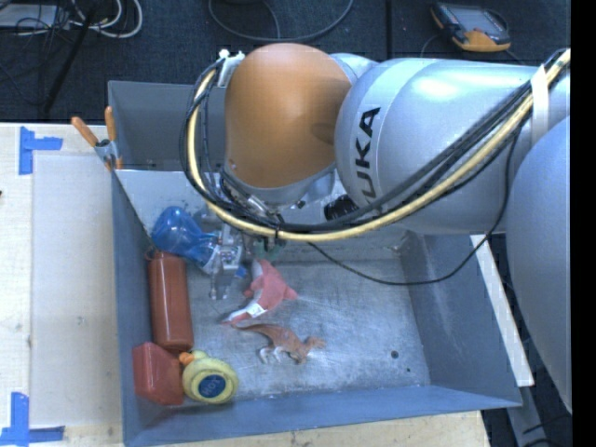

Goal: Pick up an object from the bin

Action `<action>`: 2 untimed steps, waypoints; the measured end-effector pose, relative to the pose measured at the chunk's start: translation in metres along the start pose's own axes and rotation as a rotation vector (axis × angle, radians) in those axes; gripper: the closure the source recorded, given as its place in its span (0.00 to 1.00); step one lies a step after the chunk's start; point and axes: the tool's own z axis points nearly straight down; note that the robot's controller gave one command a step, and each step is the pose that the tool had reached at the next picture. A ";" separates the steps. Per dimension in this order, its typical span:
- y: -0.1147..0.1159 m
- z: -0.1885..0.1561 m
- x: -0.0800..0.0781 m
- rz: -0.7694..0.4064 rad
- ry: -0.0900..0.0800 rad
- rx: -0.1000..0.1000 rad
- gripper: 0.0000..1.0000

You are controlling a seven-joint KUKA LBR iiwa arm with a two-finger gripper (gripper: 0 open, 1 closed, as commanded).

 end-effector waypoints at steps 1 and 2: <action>-0.019 0.039 0.008 -0.111 -0.003 -0.001 0.00; -0.087 0.080 0.041 -0.239 0.000 0.000 0.00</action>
Offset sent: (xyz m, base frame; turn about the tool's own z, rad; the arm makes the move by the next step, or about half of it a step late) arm -0.0466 -0.0983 -0.0860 -0.2433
